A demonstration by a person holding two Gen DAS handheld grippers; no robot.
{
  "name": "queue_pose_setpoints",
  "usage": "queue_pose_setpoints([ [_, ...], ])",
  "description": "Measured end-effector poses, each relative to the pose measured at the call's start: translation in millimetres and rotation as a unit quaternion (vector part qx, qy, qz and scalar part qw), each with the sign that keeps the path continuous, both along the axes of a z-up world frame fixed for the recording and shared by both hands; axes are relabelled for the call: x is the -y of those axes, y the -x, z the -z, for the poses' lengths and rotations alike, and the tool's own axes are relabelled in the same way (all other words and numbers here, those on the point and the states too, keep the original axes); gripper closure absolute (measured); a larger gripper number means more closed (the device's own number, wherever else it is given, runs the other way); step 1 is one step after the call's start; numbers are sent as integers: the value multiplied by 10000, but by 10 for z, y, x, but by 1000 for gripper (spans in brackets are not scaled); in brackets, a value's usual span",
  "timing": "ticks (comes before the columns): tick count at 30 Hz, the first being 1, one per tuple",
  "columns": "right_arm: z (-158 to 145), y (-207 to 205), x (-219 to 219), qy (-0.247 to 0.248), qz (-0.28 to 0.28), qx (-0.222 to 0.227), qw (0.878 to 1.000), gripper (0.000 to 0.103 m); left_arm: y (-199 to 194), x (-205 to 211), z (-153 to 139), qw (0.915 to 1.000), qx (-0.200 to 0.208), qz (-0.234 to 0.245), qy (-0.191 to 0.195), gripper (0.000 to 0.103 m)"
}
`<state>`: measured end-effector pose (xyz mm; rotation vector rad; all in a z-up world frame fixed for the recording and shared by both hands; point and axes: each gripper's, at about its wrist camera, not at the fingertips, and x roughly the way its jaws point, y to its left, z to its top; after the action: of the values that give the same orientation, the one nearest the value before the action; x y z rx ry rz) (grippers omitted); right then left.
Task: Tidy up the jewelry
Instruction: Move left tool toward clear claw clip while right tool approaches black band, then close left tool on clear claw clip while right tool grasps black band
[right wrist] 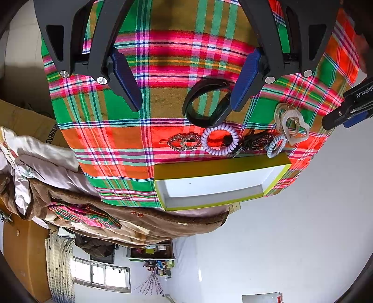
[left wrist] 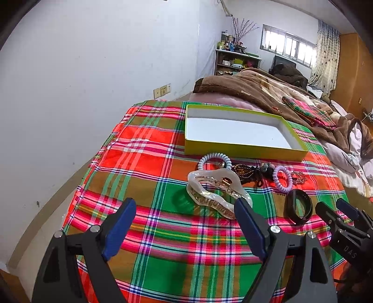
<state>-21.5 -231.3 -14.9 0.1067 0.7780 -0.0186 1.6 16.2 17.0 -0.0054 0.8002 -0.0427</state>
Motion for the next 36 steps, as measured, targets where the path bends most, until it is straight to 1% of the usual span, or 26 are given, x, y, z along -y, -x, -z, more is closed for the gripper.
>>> queue_pose_setpoints([
  [8,4,-34,-1,9,5,-18,10000,25,-26,-13,14,10000,-43,14,31,15],
  [11,17,-67,5,18,27,-50,10000,25,-58,-34,19,9999,-78,26,88,15],
  [17,44,-114,26,15,38,-109,9999,25,-184,-87,64,9992,-277,19,288,16],
  [22,67,-170,34,24,59,-171,9998,25,-290,-70,102,9977,-522,131,405,16],
  [24,76,-200,39,14,59,-192,9998,25,-329,-56,124,9970,-605,166,453,19],
  [26,88,-219,44,7,59,-213,9998,25,-373,-37,165,9964,-719,143,424,19],
  [29,119,-252,50,53,83,-290,9995,25,-432,-30,235,9933,-961,154,624,21],
  [30,130,-261,55,49,92,-330,9994,25,-444,-23,254,9932,-996,124,594,24],
  [32,148,-274,64,21,82,-364,9993,28,-451,-3,282,9937,-1012,117,474,24],
  [36,188,-313,46,96,51,-488,9987,37,-489,-29,290,9926,-1085,74,537,25],
])
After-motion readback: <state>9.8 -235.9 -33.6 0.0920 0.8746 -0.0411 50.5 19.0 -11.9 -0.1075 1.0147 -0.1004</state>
